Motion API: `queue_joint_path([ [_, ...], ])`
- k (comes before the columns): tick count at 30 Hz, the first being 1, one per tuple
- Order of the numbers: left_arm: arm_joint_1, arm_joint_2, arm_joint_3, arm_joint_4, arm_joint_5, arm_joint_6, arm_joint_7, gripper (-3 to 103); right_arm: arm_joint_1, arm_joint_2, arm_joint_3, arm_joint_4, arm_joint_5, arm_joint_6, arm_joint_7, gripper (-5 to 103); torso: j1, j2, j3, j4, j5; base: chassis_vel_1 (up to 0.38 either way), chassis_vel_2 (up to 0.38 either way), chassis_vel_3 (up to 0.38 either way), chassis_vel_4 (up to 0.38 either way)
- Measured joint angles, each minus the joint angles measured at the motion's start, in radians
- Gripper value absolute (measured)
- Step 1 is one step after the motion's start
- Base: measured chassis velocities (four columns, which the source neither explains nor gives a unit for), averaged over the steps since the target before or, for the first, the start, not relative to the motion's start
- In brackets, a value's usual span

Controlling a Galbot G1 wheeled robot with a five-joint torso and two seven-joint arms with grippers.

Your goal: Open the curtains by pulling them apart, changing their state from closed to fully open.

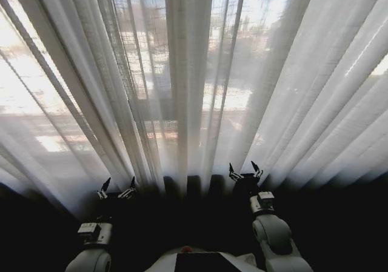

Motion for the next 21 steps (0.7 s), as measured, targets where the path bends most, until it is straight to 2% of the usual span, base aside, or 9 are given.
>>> queue_joint_path([
  [21,0.01,-0.011,0.003,0.001,0.01,-0.017,0.0,100,-0.015,0.001,0.0,-0.012,0.007,0.033,0.001,100,0.0,0.0,0.0,-0.0001,0.0007,0.344,0.344,-0.347,-0.342],
])
